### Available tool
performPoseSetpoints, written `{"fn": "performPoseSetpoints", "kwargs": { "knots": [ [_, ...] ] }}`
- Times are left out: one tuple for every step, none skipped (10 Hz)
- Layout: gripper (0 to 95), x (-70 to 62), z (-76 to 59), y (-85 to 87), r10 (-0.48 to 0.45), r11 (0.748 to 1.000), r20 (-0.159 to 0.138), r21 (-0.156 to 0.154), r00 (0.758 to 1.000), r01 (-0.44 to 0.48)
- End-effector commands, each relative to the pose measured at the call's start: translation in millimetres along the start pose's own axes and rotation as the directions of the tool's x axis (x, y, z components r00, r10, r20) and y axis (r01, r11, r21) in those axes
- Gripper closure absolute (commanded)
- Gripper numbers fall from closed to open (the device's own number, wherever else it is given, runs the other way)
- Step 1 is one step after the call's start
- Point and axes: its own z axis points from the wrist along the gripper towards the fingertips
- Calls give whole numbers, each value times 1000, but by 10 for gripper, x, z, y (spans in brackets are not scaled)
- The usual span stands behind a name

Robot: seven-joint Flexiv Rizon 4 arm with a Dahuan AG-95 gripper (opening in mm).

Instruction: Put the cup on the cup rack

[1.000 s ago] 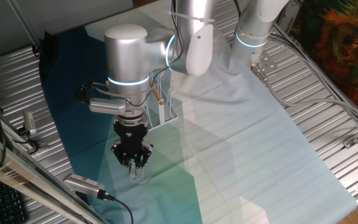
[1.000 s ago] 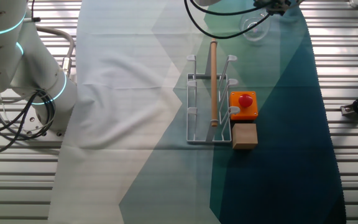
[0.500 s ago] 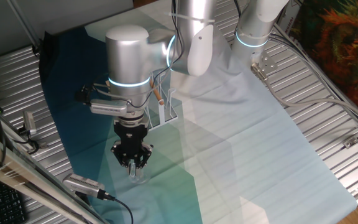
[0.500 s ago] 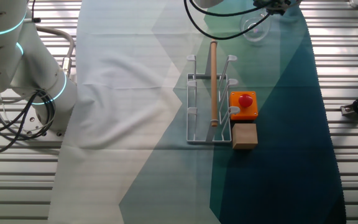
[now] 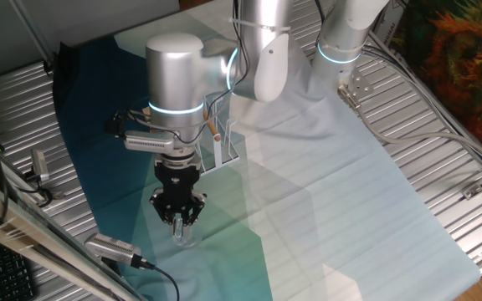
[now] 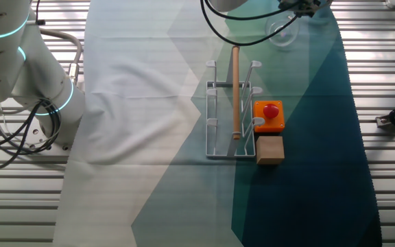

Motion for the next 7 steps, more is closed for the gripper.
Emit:
{"fn": "performPoseSetpoints", "kwargs": {
  "knots": [
    [950, 0, -11, -1, 9, 1000, 11, -9, 1000, -9],
    [950, 1, -11, -1, 6, 1000, 20, -5, 1000, -6],
    [950, 1, -11, -1, 7, 1000, 36, -7, 999, -6],
    [950, 1, -10, -1, 8, 1000, 38, -9, 999, -8],
    [950, 0, -8, -2, 3, 1000, 32, -6, 999, -3],
    [950, 0, -8, -2, 3, 1000, 33, -6, 999, -3],
    [950, 0, -7, -3, 3, 1000, 35, -6, 999, -3]
  ]
}}
